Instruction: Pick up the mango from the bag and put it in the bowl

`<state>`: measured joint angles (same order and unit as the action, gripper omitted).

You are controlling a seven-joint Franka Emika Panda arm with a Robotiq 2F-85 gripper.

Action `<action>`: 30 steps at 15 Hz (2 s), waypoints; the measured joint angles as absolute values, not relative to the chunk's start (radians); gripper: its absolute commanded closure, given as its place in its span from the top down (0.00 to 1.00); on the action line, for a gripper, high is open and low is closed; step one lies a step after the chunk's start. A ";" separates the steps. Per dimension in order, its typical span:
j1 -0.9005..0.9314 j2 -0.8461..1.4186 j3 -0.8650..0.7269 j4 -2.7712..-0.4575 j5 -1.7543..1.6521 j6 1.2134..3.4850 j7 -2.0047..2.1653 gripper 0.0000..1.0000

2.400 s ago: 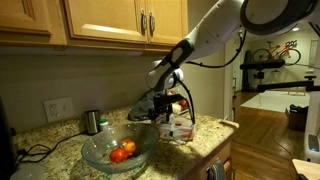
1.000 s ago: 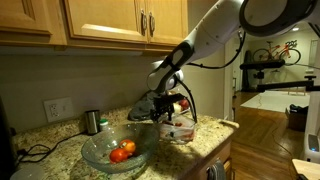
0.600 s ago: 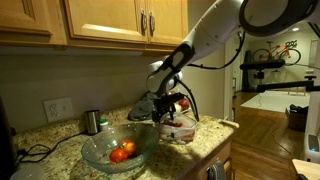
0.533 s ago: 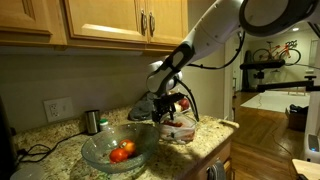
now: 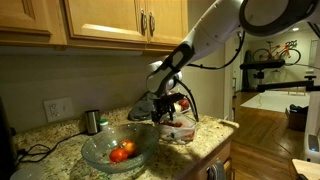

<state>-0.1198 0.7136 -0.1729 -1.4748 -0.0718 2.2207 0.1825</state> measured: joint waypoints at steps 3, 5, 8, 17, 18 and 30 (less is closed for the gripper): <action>-0.120 0.714 -0.171 -1.476 -0.071 2.222 0.180 1.00; -0.120 0.714 -0.171 -1.477 -0.071 2.222 0.179 1.00; -0.120 0.714 -0.170 -1.477 -0.070 2.222 0.179 1.00; -0.121 0.718 -0.166 -1.477 -0.059 2.233 0.179 0.98; -0.121 0.718 -0.166 -1.477 -0.058 2.233 0.179 0.98; -0.123 0.721 -0.166 -1.478 -0.055 2.247 0.178 1.00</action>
